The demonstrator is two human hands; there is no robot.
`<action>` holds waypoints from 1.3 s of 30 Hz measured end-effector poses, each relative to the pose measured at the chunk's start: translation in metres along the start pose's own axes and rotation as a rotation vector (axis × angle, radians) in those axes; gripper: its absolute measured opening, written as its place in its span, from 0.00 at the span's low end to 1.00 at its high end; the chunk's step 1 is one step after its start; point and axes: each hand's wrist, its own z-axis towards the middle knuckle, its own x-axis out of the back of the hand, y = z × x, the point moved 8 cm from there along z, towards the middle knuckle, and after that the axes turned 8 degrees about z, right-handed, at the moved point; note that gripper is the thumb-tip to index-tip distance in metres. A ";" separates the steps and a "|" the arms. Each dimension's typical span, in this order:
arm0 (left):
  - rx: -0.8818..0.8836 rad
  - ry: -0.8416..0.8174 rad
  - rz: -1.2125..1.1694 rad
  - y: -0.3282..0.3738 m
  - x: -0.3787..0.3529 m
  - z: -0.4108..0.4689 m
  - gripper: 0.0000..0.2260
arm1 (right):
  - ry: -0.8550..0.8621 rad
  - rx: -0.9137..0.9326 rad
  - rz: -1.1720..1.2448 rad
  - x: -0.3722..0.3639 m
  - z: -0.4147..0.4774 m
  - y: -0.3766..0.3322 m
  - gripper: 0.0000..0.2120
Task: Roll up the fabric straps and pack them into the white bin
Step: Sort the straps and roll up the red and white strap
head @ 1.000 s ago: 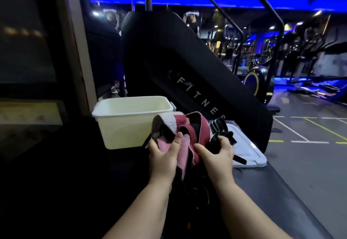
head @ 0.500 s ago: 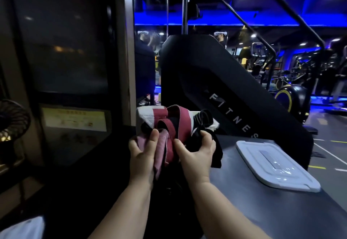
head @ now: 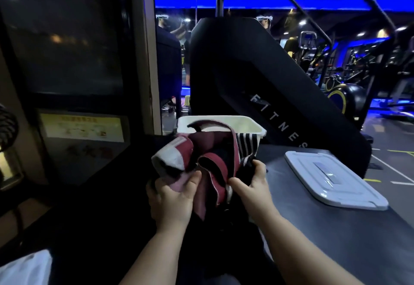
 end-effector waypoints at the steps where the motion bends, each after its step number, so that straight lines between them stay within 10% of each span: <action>1: 0.016 0.049 0.105 0.001 0.007 -0.002 0.51 | 0.006 -0.040 -0.026 0.009 -0.001 0.004 0.36; 8: -0.261 0.320 -0.070 0.042 0.044 -0.008 0.55 | -0.057 -0.158 -0.063 0.044 0.005 -0.001 0.49; 15: -0.258 -0.018 0.409 0.041 0.002 -0.014 0.52 | -0.046 0.001 0.076 0.041 0.022 -0.021 0.25; 19: -0.199 -0.136 0.648 0.023 -0.021 -0.037 0.59 | -0.095 0.066 -0.097 0.010 0.016 -0.002 0.37; 39: -0.194 -0.303 0.588 0.000 -0.051 0.019 0.41 | -0.050 -0.026 -0.408 -0.041 0.026 0.037 0.24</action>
